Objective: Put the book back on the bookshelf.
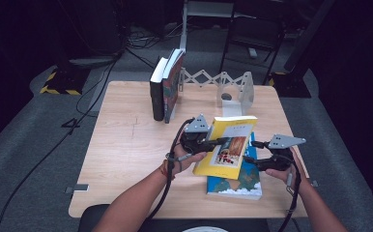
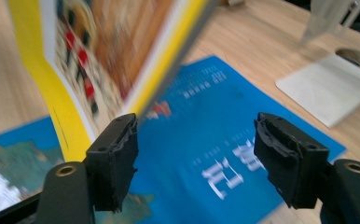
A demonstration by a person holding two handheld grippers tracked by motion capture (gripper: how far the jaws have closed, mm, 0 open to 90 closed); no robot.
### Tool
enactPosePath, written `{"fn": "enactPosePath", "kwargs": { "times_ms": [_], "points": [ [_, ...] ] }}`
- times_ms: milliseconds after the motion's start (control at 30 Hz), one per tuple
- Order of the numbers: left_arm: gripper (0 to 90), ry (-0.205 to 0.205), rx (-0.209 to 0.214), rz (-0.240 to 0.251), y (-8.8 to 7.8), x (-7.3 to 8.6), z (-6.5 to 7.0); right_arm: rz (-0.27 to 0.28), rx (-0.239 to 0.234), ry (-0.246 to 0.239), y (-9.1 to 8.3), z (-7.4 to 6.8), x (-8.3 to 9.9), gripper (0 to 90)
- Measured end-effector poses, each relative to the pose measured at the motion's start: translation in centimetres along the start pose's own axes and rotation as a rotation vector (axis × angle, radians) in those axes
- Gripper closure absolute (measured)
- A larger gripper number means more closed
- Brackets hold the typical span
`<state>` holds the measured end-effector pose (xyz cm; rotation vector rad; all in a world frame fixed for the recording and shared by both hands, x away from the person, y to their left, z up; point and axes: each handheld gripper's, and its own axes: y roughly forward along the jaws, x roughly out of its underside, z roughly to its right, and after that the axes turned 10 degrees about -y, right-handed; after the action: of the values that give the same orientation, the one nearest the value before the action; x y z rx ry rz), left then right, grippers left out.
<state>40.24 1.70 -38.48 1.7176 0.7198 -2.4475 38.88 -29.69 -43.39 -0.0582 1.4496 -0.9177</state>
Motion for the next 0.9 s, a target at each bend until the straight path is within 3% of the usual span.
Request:
{"fn": "enactPosePath", "kwargs": {
  "times_ms": [233,467,567,600,667,733,800,900],
  "points": [
    [75.1,0.052,-0.07,0.055,-1.1,-0.9,-0.1,-0.03,0.019,0.057,-0.4,1.2,1.9,30.6],
    [75.1,0.058,-0.158,0.094,-2.3,-1.3,-1.4,-0.034,0.034,0.084,-0.7,1.8,2.7,30.1],
    [75.1,0.059,-0.221,0.123,-3.3,-1.8,-2.1,-0.045,0.037,0.086,-0.6,1.8,2.9,29.9],
    [75.1,0.067,-0.261,0.133,-3.7,-1.9,-2.3,-0.048,0.036,0.085,-0.6,1.8,3.0,29.9],
    [75.1,0.069,-0.277,0.137,-4.0,-2.0,-2.5,-0.049,0.036,0.089,-0.5,1.9,3.1,29.8],
    [75.1,0.07,-0.346,0.162,-4.7,-2.2,-3.0,-0.051,0.037,0.092,-0.6,1.9,3.1,29.8],
    [75.1,0.051,-0.379,0.18,-5.2,-2.2,-3.6,-0.051,0.038,0.093,-0.5,1.9,3.2,29.8],
    [75.1,0.031,-0.475,0.209,-5.9,-2.1,-4.6,-0.059,0.039,0.093,-0.5,2.0,3.4,29.7]
  ]
}}
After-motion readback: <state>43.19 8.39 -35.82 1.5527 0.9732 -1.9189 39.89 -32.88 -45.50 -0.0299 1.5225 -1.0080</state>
